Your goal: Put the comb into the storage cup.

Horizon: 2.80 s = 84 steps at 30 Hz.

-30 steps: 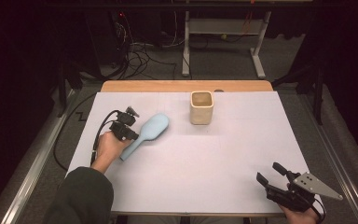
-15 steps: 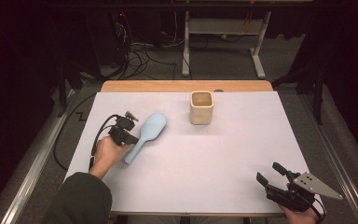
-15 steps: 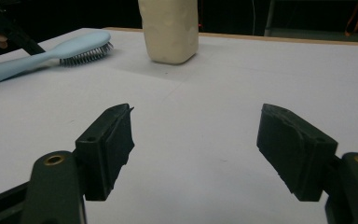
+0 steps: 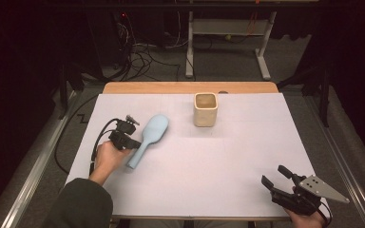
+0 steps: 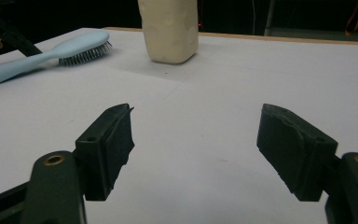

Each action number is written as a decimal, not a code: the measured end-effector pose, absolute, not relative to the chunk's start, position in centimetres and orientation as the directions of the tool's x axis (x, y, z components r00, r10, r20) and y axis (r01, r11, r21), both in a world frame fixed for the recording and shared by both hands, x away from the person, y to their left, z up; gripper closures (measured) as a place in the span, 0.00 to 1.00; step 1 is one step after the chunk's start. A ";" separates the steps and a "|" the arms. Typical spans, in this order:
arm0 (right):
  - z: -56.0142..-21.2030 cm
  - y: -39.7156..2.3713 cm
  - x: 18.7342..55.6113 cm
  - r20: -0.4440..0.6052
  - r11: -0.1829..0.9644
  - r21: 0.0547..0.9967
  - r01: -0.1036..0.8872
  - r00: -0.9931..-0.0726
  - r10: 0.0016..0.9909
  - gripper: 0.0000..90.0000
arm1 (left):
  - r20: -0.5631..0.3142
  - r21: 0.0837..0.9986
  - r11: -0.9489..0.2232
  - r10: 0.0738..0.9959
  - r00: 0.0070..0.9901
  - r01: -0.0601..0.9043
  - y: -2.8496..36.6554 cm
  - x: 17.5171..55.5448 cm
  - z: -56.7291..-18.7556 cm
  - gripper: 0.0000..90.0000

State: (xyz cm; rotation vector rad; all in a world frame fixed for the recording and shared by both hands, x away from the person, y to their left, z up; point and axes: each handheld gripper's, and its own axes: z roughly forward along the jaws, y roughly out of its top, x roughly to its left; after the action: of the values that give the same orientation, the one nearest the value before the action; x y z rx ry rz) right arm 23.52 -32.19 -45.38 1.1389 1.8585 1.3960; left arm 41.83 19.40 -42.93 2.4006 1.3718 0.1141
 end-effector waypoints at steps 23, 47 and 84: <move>-45.4 -32.1 23.5 0.056 0.108 0.949 0.297 -0.495 0.867 0.31 | -0.124 0.432 -0.447 0.831 0.542 0.783 18.5 40.7 -41.8 0.58; -45.4 -32.2 23.6 0.056 0.110 0.949 0.297 -0.497 0.866 0.31 | -0.071 0.378 -0.482 0.836 0.544 0.791 16.3 41.4 -43.8 0.60; -45.4 -32.1 23.6 0.049 0.115 0.949 0.293 -0.499 0.865 0.31 | -0.037 0.379 -0.493 0.838 0.545 0.783 15.5 41.5 -44.0 0.77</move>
State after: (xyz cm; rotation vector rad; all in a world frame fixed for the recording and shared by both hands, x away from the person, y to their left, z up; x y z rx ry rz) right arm 23.58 -32.12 -45.40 1.1215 1.8637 1.3907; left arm 41.54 15.47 -44.04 2.4339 1.3323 0.2161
